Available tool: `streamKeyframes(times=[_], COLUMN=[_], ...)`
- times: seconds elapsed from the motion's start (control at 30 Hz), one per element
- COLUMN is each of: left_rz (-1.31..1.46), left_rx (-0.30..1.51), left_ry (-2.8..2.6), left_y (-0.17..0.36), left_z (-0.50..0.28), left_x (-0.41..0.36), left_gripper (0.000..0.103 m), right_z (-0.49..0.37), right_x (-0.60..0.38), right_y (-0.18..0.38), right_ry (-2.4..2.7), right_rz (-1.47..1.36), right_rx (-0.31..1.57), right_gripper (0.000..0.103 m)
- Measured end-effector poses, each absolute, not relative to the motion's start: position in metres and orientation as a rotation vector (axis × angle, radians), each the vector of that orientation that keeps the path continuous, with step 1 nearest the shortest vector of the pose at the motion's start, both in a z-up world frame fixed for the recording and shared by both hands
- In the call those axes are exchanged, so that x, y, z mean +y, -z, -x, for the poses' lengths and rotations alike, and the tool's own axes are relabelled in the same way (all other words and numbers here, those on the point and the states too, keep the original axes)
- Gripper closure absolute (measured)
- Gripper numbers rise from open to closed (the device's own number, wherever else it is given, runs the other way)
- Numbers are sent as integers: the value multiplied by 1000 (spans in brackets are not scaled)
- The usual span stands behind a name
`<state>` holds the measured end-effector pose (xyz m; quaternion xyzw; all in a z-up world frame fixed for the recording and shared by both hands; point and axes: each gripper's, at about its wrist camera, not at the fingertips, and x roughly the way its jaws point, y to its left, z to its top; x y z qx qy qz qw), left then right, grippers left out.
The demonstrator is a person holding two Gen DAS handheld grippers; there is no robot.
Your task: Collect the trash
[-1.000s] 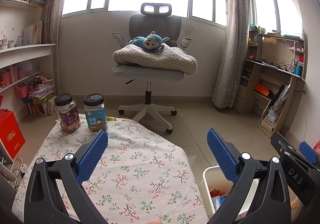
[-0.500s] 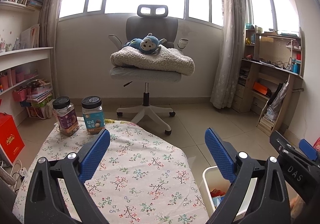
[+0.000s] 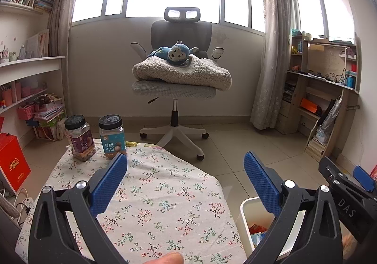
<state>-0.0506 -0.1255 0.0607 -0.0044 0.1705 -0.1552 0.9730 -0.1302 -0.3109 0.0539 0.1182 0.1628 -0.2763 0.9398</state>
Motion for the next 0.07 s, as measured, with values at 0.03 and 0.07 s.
streamKeyframes(times=[0.03, 0.07], left_rz=[13, 15], left_rx=[347, 351], left_ry=[312, 314], left_y=[-61, -61], left_z=[50, 50], left_x=[-125, -125], left_gripper=[6, 6], right_z=[130, 130], right_x=[-311, -311], right_y=[-54, -54], right_ry=[565, 566], right_rz=[-239, -237], right_rx=[332, 331], right_gripper=[7, 7])
